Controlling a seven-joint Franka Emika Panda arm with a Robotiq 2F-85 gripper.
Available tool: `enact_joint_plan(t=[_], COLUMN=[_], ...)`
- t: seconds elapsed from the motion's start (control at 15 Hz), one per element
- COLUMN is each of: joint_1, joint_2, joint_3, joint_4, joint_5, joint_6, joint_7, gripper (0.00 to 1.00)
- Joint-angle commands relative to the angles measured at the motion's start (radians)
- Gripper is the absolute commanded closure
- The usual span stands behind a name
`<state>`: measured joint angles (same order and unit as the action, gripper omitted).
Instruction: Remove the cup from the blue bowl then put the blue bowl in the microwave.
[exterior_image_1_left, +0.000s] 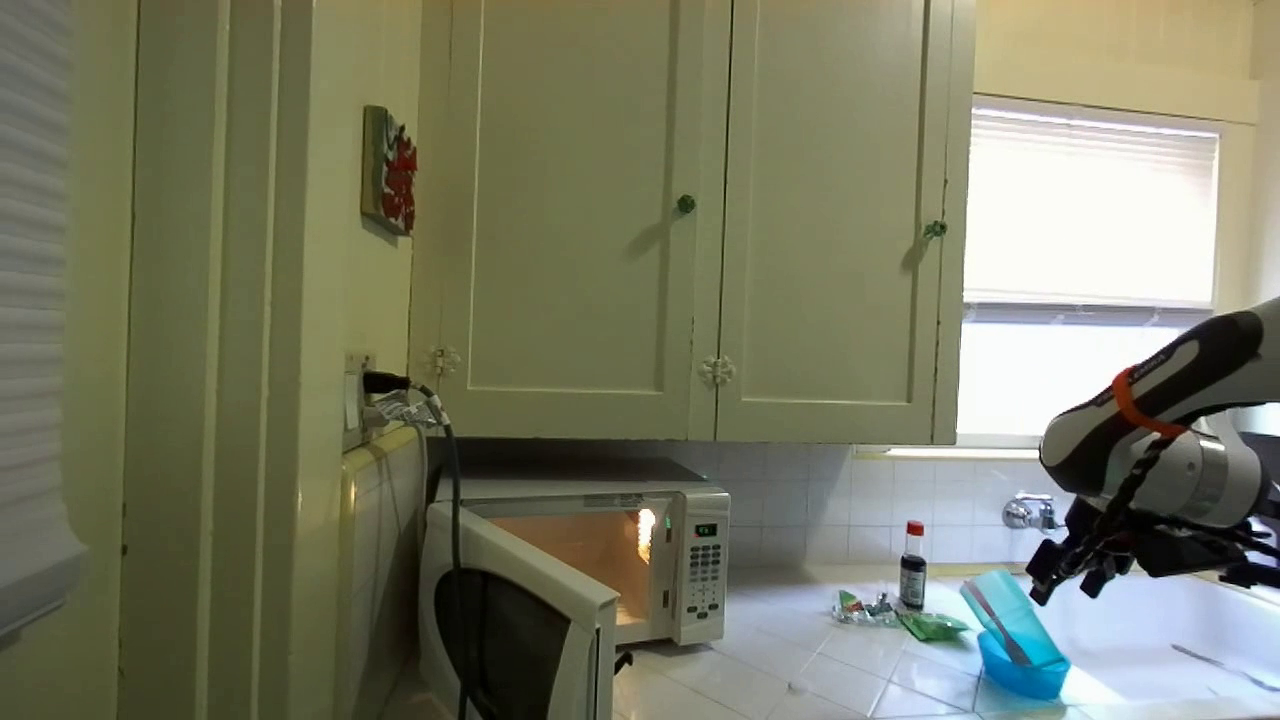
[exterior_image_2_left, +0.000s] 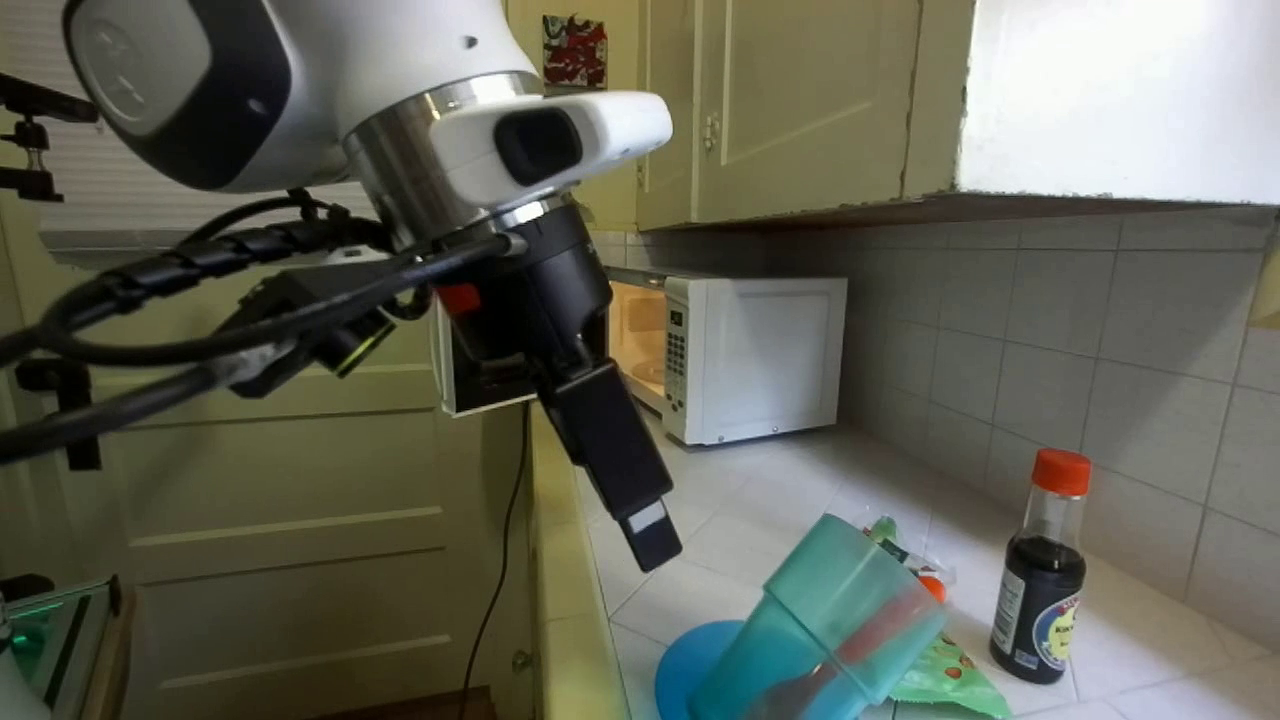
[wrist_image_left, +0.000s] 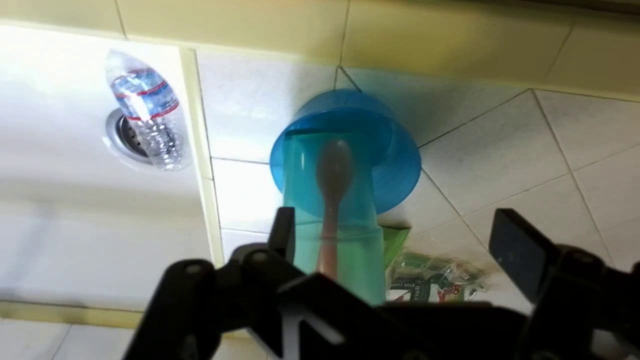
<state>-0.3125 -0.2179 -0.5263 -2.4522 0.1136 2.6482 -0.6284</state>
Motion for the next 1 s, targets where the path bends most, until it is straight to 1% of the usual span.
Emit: enact_joint_plan(t=[0.0, 0.13, 0.27, 0.53, 0.73, 0.93], joint_1=[0.039, 0.064, 0.070, 0.051, 0.038, 0.032], joint_2=[0.094, 0.143, 0.184, 0.243, 0.274, 0.311], joint_3=[-0.022, -0.033, -0.035, -0.035, -0.040, -0.030], joint_4=[0.034, 0.055, 0.075, 0.093, 0.096, 0.102], joint_5=[0.056, 0.110, 0.166, 0.256, 0.281, 0.316], joint_6=[0.099, 0.131, 0.153, 0.176, 0.170, 0.196], joint_7=[-0.112, -0.153, -0.177, -0.199, -0.226, -0.264], gripper=[0.00, 0.00, 0.00, 0.00, 0.00, 0.00])
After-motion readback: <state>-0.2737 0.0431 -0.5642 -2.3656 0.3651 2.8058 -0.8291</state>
